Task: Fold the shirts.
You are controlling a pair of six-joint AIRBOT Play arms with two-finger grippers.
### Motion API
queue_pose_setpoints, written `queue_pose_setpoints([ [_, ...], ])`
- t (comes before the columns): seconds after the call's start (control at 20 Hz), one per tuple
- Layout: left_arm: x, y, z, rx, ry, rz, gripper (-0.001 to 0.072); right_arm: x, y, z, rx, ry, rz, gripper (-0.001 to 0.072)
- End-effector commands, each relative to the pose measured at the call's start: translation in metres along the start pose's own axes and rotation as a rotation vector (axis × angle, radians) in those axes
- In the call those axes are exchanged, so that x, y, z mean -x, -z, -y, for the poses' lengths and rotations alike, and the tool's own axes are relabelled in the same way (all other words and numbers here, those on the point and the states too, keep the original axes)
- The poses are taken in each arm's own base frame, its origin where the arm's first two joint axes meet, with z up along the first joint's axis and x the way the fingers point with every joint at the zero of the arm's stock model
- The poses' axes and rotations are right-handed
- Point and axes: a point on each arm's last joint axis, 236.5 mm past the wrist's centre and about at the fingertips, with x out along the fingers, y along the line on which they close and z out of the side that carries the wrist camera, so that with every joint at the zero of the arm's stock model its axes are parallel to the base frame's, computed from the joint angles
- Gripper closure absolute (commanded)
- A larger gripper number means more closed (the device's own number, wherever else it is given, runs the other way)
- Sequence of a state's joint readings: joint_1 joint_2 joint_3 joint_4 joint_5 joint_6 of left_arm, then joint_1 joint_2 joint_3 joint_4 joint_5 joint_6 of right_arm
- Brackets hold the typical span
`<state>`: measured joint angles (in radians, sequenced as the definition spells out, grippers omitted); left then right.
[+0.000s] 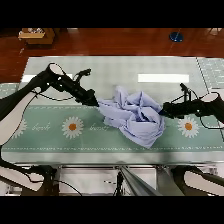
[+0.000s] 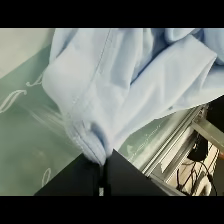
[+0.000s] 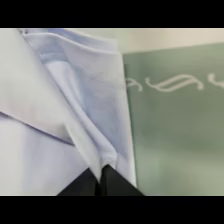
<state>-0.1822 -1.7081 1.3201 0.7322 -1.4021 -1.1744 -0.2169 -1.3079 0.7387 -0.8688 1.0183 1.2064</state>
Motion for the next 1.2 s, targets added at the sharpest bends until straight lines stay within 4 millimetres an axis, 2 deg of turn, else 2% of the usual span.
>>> queue_pose_setpoints([
  [0.0, 0.051, -0.023, 0.016, -0.064, -0.025, 0.136, 0.0686, 0.039, -0.024, -0.020, 0.033, -0.021, 0.098, 0.0691],
  [0.05, 0.083, -0.035, 0.031, -0.113, -0.045, 0.219, 0.0686, 0.065, -0.034, -0.031, 0.069, -0.029, 0.156, 0.0691],
  [0.15, 0.155, -0.048, 0.071, -0.213, -0.093, 0.397, 0.0685, 0.130, -0.052, -0.067, 0.176, -0.038, 0.309, 0.0691],
  [0.25, 0.228, -0.044, 0.122, -0.320, -0.149, 0.580, 0.0686, 0.204, -0.058, -0.115, 0.318, -0.033, 0.495, 0.0691],
  [0.3, 0.260, -0.035, 0.153, -0.382, -0.177, 0.671, 0.0686, 0.242, -0.055, -0.141, 0.385, -0.030, 0.600, 0.0691],
  [0.4, 0.309, -0.006, 0.215, -0.518, -0.226, 0.828, 0.0686, 0.308, -0.038, -0.189, 0.471, -0.054, 0.777, 0.0691],
  [0.5, 0.339, 0.030, 0.268, -0.619, -0.249, 0.955, 0.0686, 0.358, -0.013, -0.224, 0.512, -0.078, 0.905, 0.0691],
  [0.6, 0.360, 0.072, 0.307, -0.702, -0.284, 1.065, 0.0686, 0.393, 0.011, -0.249, 0.547, -0.098, 0.998, 0.0691],
  [0.7, 0.370, 0.108, 0.324, -0.727, -0.342, 1.128, 0.0686, 0.415, 0.032, -0.265, 0.562, -0.121, 1.052, 0.0691],
  [0.8, 0.373, 0.142, 0.331, -0.716, -0.395, 1.164, 0.0686, 0.421, 0.051, -0.274, 0.585, -0.125, 1.038, 0.0691],
  [1.0, 0.364, 0.200, 0.329, -0.661, -0.467, 1.166, 0.0686, 0.409, 0.086, -0.276, 0.608, -0.100, 0.910, 0.0691],
  [1.15, 0.352, 0.233, 0.320, -0.598, -0.497, 1.140, 0.0686, 0.388, 0.110, -0.258, 0.561, -0.051, 0.763, 0.0691],
])
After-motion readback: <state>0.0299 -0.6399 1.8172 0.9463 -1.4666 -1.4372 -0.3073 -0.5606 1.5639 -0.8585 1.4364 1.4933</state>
